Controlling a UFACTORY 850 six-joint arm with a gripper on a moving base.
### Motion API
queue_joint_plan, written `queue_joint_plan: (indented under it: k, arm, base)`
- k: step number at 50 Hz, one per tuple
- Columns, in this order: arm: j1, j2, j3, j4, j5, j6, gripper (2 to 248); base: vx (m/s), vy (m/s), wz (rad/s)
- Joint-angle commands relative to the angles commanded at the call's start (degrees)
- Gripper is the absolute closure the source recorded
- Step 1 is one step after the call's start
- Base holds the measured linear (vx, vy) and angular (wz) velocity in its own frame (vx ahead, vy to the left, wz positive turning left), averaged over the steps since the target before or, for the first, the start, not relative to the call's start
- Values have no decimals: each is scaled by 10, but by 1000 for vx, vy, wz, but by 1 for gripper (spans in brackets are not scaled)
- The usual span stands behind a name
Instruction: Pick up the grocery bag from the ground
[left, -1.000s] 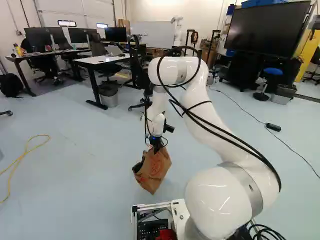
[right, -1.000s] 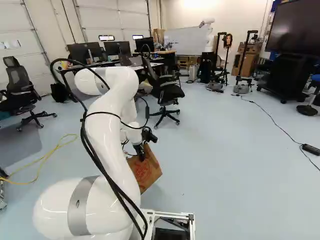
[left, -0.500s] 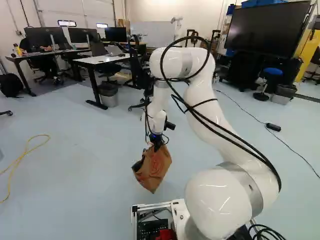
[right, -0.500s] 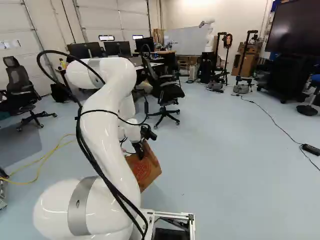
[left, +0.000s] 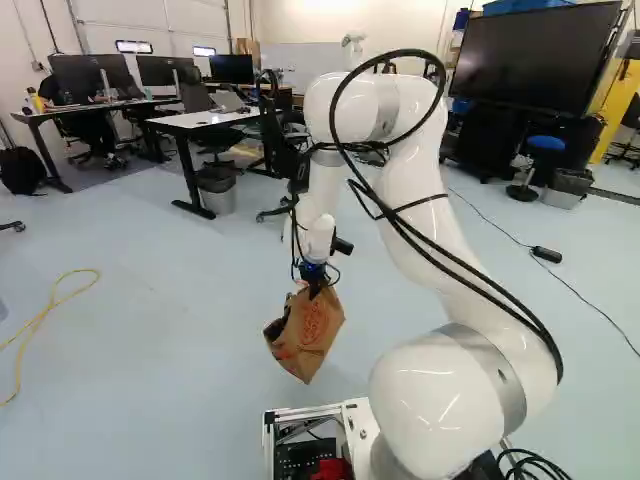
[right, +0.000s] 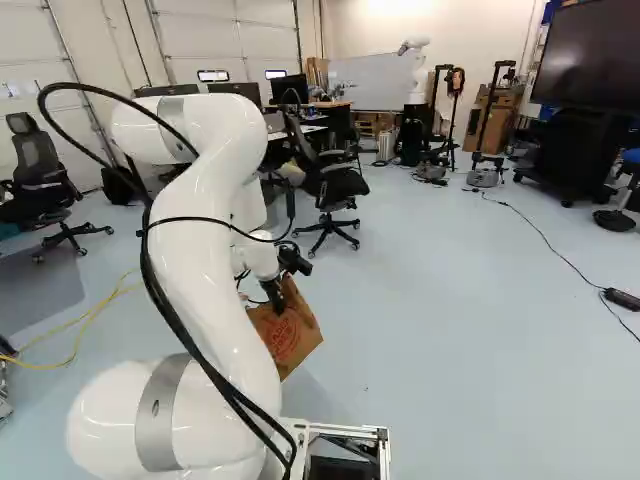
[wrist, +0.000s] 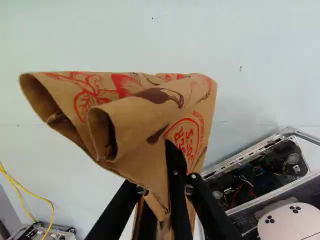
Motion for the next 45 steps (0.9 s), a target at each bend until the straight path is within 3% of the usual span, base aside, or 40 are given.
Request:
queue_joint_plan:
  k: [36, 45]
  arm:
    - [4, 95, 67, 0, 0, 0, 225]
    - [3, 96, 68, 0, 1, -2, 225]
  base:
    - [0, 0, 0]
    - [0, 0, 0]
